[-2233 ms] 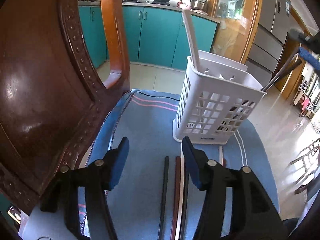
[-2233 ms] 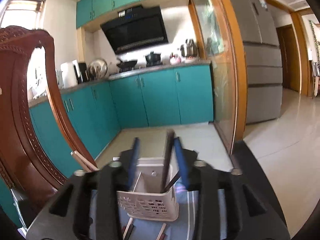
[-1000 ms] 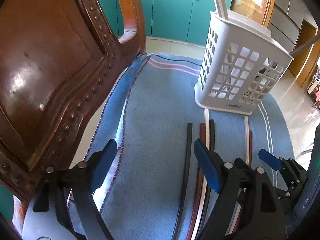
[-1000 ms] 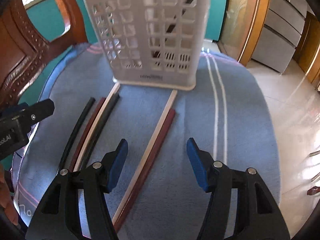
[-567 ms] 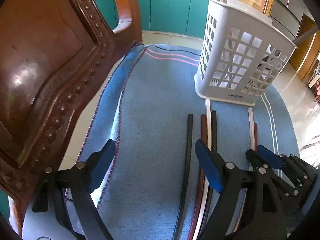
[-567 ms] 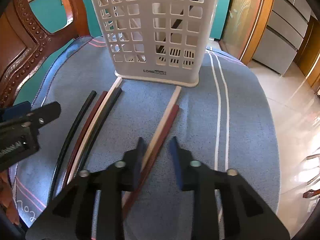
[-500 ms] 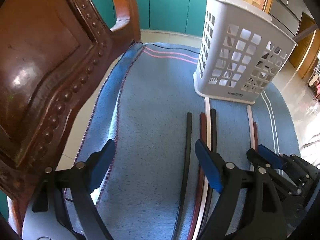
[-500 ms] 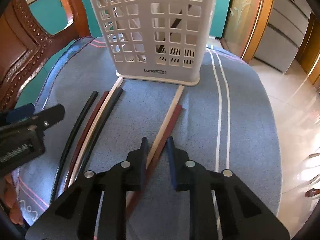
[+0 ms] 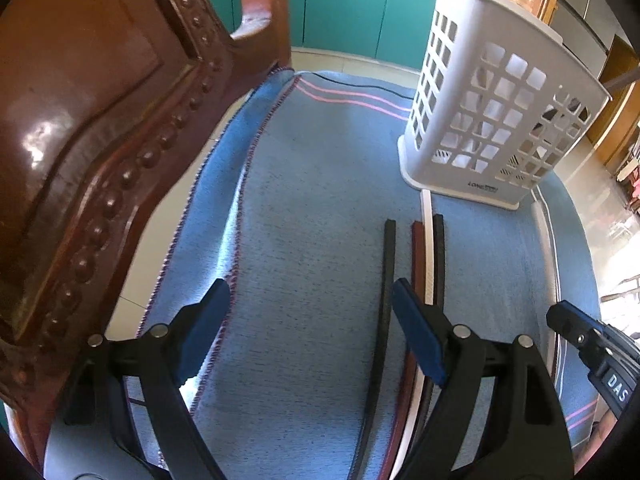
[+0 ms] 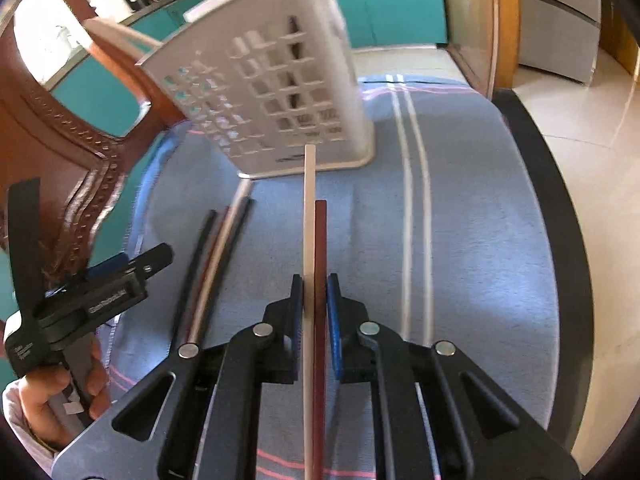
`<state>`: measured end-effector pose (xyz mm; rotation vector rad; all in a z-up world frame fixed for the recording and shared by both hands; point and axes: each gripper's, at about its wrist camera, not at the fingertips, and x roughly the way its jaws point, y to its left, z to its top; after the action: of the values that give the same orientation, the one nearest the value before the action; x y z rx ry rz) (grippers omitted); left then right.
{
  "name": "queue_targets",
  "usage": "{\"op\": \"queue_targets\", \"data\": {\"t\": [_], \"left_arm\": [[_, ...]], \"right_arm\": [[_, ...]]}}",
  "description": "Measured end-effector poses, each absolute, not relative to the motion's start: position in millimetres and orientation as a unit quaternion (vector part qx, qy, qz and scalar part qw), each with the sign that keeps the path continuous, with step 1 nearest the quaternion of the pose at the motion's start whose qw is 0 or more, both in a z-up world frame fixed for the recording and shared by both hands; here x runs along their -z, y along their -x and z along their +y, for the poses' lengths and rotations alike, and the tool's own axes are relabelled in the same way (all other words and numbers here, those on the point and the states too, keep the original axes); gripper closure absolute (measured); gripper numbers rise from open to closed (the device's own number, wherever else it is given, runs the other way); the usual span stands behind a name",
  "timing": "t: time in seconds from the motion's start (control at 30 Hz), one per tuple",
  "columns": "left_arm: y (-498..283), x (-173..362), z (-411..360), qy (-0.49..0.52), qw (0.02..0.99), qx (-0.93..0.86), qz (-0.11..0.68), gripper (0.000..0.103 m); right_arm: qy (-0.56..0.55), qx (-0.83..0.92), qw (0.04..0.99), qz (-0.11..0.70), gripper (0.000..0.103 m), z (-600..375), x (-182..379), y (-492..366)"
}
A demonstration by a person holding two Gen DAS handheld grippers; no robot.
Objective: Organize utensils
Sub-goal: 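Lower both tools back over the remaining chopsticks on the cloth, then close the left tool on a black chopstick while the right tool aligns over a dark brown one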
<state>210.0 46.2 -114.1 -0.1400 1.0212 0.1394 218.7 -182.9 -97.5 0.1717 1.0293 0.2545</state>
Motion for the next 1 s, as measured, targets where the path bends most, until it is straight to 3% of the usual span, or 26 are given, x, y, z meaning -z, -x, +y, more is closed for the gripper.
{"op": "queue_targets", "data": {"t": [0.23, 1.0], "left_arm": [[-215.3, 120.6, 31.7, 0.052, 0.867, -0.056, 0.493, 0.020], [-214.2, 130.7, 14.4, 0.031, 0.862, -0.039, 0.505, 0.020]], "right_arm": [[-0.067, -0.089, 0.869, 0.482, 0.086, -187.6, 96.5, -222.9], [-0.021, -0.074, 0.865, 0.495, 0.088, -172.5, 116.7, -227.9]]}}
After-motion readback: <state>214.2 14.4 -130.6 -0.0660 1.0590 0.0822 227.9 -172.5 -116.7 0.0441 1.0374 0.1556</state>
